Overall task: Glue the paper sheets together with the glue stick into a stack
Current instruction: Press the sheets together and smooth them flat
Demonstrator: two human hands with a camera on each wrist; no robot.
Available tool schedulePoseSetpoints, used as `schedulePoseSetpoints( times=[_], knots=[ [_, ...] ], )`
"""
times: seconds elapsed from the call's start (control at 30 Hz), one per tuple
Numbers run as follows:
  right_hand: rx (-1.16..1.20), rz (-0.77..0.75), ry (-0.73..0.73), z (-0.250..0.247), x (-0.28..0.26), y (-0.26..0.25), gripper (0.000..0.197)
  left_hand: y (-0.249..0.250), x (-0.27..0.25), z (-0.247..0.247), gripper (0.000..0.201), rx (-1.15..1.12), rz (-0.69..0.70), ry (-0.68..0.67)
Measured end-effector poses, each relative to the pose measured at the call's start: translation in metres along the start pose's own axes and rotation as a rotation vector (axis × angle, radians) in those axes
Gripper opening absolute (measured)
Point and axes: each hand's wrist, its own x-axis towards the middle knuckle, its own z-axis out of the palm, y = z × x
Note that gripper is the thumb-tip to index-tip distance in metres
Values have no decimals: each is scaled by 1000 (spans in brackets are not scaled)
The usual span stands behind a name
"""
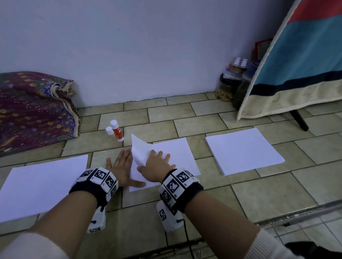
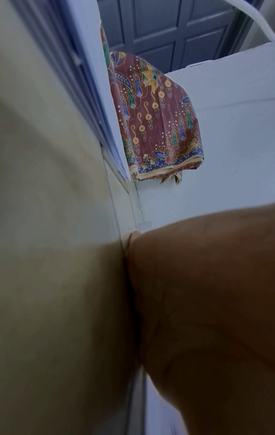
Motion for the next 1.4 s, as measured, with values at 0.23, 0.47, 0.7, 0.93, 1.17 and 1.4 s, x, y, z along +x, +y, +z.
schedulePoseSetpoints(
  times=[0.23,0.47,0.7,0.93,1.17,1.4],
  knots=[
    [4,-13,21,3,2,2,84,1,-2,-1,152,-4,0,-1],
    [26,-46,64,7,5,5,78,2,-5,-2,137,-1,-18,-9],
    [-55,-29,33,8,7,4,73,0,-3,-1,176,-60,21,7],
    [-91,-14,26,9,8,2,77,-2,-4,-5,160,-54,-59,-44],
    [-149,-27,25,13,7,1,79,-2,-4,-7,147,-47,-77,-54],
    [-188,-12,-4,12,8,-2,73,-4,0,-5,148,-24,-91,-72]
  ],
)
